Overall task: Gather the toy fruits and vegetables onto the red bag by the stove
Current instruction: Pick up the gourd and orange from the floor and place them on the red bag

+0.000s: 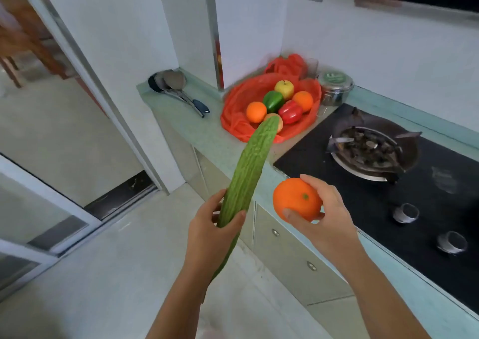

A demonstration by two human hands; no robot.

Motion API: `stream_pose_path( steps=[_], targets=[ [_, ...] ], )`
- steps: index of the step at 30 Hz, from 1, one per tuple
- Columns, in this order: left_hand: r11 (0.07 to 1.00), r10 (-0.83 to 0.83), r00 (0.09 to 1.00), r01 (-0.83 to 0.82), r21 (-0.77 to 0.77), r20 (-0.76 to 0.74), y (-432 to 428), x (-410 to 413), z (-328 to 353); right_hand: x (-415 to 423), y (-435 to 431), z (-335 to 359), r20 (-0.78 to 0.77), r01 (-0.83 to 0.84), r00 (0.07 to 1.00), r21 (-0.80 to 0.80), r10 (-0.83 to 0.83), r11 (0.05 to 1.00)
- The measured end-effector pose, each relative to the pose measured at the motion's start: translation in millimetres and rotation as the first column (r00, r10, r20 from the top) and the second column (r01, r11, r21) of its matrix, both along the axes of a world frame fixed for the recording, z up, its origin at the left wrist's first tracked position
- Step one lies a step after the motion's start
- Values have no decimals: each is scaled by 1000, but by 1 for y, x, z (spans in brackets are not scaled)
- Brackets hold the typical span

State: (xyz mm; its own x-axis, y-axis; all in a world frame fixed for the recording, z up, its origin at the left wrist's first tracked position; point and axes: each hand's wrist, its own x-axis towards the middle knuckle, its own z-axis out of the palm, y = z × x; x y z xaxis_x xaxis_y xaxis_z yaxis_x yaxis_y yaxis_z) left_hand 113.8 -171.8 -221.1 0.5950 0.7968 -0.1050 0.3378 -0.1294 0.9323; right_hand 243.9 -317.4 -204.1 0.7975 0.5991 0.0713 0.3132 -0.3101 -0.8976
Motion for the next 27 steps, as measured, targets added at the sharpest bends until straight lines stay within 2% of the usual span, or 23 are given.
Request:
stream_pose_path(
  steps=[13,20,27],
  targets=[
    [991,-135,991,135,6,14,235,45,-8,30,227,-6,75,146,987,-16,-144,989],
    [969,-245,970,245,-34,15,292,100,-17,64,272,-14,61,251,967,-51,-248,967],
    [932,-360,933,360,-36,3,324,188,-32,134,298,-27,25,361,933,-90,-360,928]
  ],
)
